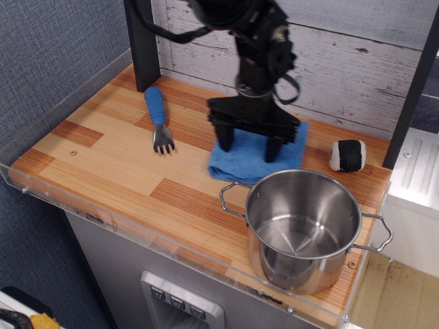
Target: Put the blue cloth next to the blue fork but lower
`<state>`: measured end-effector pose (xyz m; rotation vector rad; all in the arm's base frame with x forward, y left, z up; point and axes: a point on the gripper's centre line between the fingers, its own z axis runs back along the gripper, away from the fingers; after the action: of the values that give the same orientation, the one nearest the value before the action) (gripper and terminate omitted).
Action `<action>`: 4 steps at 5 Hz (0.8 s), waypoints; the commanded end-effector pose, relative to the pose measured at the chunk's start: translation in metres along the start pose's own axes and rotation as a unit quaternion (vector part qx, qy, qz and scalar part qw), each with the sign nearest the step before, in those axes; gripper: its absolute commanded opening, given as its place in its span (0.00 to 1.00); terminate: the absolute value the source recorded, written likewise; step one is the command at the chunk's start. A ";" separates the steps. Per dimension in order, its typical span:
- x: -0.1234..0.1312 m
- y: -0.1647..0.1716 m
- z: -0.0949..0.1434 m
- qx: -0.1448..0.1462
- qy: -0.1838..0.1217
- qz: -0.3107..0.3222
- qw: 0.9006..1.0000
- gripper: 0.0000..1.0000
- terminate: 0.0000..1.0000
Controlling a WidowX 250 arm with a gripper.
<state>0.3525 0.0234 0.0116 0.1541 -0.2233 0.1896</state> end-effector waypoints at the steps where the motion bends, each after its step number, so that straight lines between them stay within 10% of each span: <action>1: -0.014 0.046 0.002 0.030 0.001 0.036 0.999 1.00 0.00; 4: -0.059 0.112 0.005 0.074 0.012 0.132 0.988 1.00 0.00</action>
<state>0.2847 0.1179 0.0139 0.2630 -0.2089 0.4634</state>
